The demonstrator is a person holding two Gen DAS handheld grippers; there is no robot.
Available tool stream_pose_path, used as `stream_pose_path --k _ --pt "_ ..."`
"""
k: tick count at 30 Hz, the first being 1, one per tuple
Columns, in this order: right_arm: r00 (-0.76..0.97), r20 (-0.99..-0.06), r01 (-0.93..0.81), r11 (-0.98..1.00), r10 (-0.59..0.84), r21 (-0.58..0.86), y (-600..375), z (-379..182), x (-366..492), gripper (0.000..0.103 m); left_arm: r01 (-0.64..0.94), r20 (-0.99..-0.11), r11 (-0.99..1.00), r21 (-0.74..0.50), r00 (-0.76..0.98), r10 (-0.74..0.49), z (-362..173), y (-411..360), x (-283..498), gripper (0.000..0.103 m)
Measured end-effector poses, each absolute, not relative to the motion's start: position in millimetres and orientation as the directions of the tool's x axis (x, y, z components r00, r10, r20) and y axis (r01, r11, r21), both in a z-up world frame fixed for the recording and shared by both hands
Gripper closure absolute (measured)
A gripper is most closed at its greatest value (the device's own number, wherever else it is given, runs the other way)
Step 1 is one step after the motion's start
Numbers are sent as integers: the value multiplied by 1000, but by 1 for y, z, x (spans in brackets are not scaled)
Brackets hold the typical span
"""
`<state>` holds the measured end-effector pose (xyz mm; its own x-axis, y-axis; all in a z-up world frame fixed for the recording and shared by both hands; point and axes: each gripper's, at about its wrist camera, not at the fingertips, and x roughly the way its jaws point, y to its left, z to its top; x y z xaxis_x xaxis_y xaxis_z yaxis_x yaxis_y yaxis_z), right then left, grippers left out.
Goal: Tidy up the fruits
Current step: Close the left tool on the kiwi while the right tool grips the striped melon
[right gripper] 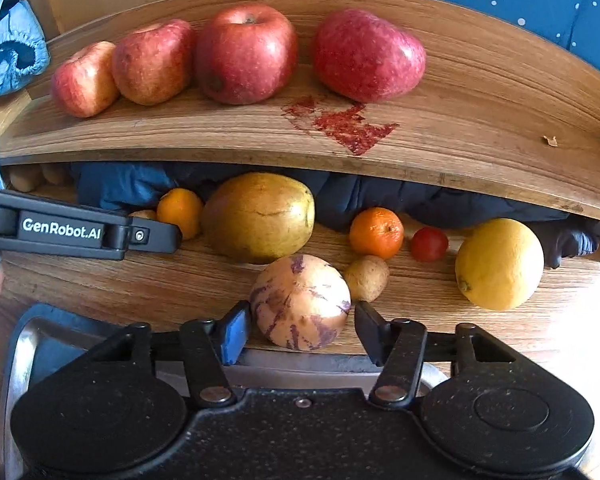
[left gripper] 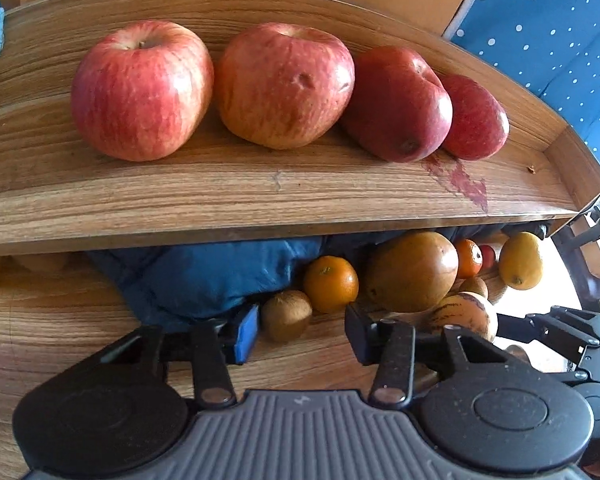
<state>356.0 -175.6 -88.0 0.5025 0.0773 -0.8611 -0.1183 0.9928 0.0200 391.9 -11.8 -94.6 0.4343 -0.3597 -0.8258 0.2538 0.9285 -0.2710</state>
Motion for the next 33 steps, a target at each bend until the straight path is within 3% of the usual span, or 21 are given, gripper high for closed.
stream_pose_path --k 2,4,20,33 --pt "507 -859 -122 992 76 16 -174 -89 355 49 258 -829 931 -260 436 -352 -94 -13 391 68" --pt "512 -855 -118 993 80 22 -175 -90 355 49 261 -831 933 -249 437 -344 -95 -16 391 73" --pt "562 -820 -102 993 107 60 -183 -91 344 49 263 -835 932 -249 428 -344 -93 -20 386 74" --pt "658 -744 -110 992 115 56 -206 -54 280 49 352 -814 897 -266 416 -405 -71 -45 334 74"
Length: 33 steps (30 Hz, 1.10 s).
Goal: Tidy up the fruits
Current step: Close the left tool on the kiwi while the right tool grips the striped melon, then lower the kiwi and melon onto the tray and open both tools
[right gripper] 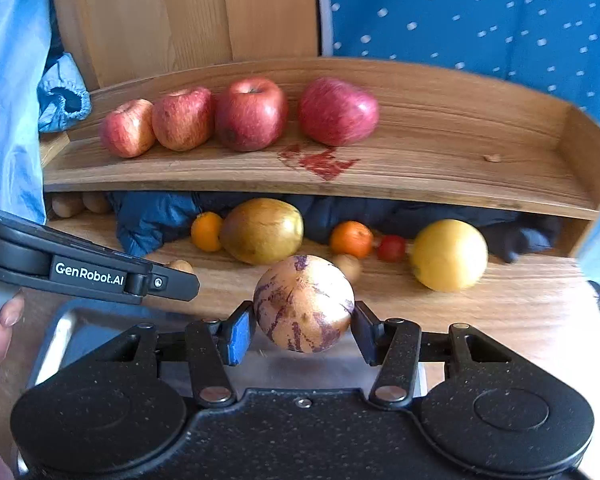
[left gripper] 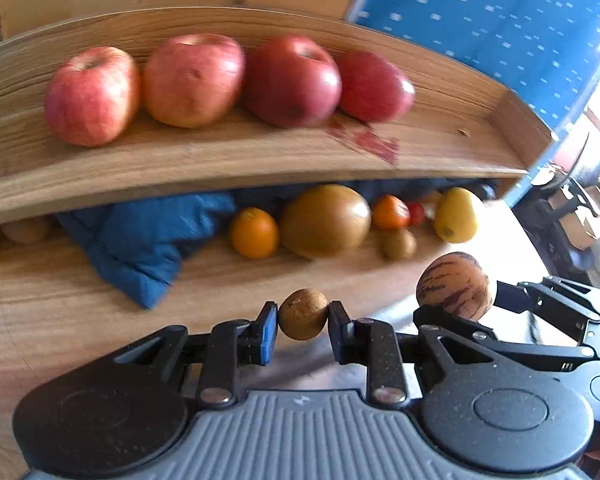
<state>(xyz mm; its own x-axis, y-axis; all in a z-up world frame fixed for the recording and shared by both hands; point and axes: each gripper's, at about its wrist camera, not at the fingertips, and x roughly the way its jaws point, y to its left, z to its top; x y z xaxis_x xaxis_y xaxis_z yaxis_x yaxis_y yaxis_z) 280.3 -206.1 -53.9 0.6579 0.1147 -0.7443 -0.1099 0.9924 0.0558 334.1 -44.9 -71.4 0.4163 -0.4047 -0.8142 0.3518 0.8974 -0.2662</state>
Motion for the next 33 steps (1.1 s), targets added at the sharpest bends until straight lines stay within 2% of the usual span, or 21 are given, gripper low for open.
stream_pose_path --k 7,13,31,33 --pt "639 -766 -61 997 70 40 -223 -52 242 49 379 -823 881 -282 377 -425 -67 -59 302 74" --pt "604 -796 -49 999 42 15 -227 -59 222 49 373 -849 890 -263 348 -397 -74 -68 281 74" --pt "563 -823 -123 992 70 1 -226 -69 210 49 273 -883 937 -218 353 -309 -83 -68 255 73" --pt "568 -819 -125 992 76 5 -227 -68 208 48 265 -885 938 -223 348 -309 -82 -67 253 67"
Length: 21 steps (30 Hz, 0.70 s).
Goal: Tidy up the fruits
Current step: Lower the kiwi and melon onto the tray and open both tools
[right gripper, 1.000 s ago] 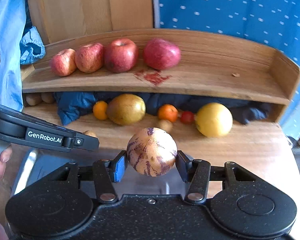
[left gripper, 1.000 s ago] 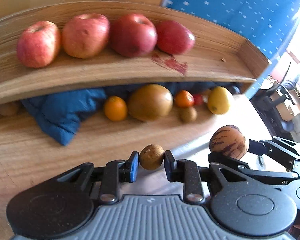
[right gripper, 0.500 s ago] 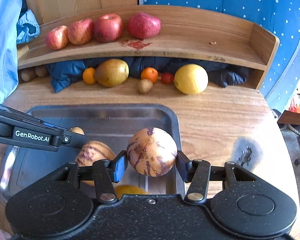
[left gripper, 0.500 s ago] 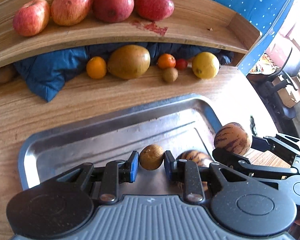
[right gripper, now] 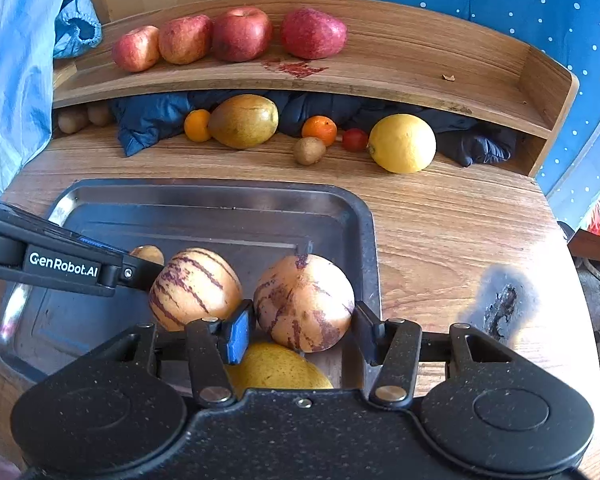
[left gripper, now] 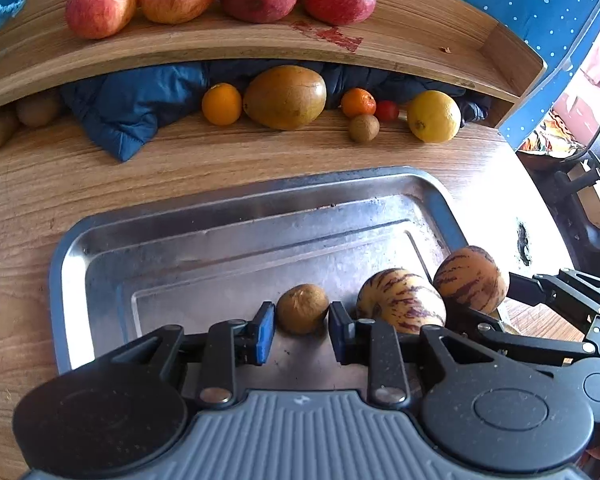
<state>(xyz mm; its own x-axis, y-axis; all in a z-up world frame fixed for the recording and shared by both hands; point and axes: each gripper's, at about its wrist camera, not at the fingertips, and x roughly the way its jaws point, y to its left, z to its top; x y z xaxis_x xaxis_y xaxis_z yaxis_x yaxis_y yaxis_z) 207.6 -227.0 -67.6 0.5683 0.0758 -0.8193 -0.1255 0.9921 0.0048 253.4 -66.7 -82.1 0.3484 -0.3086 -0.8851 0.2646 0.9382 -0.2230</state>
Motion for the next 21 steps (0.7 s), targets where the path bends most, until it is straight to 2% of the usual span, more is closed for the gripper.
stream_pose_path --k 1,2,6,14,21 --pt "575 -815 -128 992 76 3 -227 -66 206 47 258 -885 939 -229 348 -311 -82 -66 252 61" --pt "580 -811 -131 991 73 -5 -228 -64 204 45 251 -883 939 -233 350 -313 -81 -65 251 49" --pt "599 -798 -127 992 71 -7 -233 -55 196 40 227 -881 946 -230 364 -301 -77 -62 246 39" --pt "636 -766 -146 989 91 -4 -236 -41 169 17 212 -878 960 -183 405 -257 -62 -47 223 3" --pt "636 -764 -171 985 110 0 -236 -37 139 4 222 -893 968 -114 405 -197 -54 -33 188 1"
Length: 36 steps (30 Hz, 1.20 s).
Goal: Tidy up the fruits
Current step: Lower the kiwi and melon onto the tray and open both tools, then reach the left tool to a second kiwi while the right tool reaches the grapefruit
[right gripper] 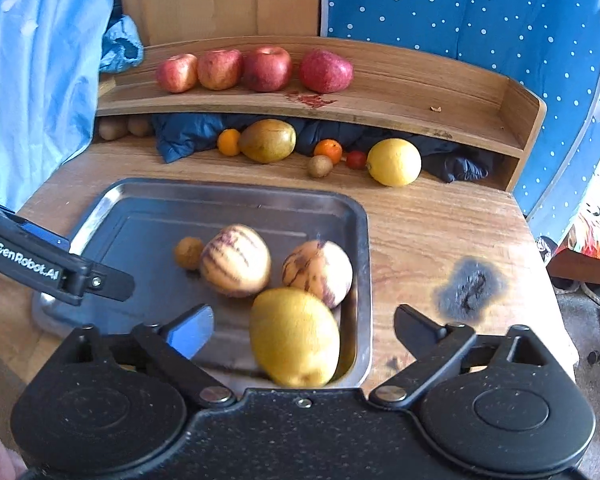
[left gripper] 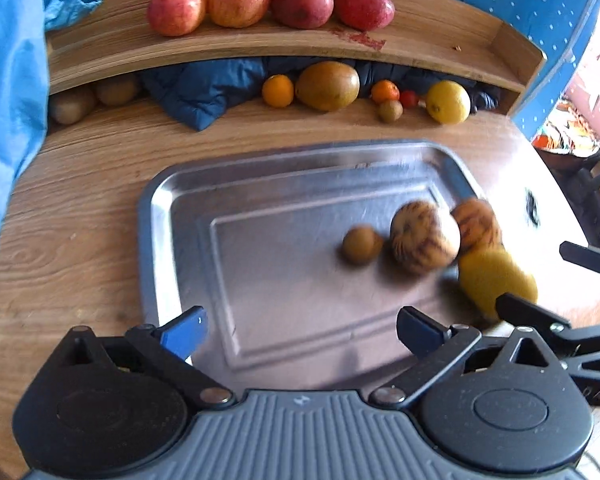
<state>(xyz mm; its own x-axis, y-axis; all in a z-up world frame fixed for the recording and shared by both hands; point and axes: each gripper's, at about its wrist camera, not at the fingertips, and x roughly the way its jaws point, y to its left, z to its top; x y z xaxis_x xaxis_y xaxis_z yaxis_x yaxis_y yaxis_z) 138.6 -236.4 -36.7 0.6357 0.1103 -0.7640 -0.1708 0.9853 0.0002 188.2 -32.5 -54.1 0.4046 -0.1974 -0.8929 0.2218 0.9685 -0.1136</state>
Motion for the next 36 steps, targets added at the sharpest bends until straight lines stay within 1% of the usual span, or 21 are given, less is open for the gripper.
stream_pose_path --k 4,10,17,27,36 --pt "603 -788 -164 986 123 28 -240 -39 123 2 230 -907 970 -80 387 -166 -51 -28 167 1" --pt "534 -835 -126 989 134 79 -246 -47 112 2 244 -941 969 -42 317 -120 -53 -27 146 1" --pt "536 -834 -80 991 135 109 -256 -47 104 2 309 -949 951 8 302 -90 -49 -43 140 1" --pt "562 -819 -31 993 112 114 -273 -44 116 1 364 -941 930 51 330 -78 -40 -66 160 1" --pt "586 -808 21 996 60 89 -294 -41 146 1 347 -916 938 26 384 -117 -32 -80 207 1"
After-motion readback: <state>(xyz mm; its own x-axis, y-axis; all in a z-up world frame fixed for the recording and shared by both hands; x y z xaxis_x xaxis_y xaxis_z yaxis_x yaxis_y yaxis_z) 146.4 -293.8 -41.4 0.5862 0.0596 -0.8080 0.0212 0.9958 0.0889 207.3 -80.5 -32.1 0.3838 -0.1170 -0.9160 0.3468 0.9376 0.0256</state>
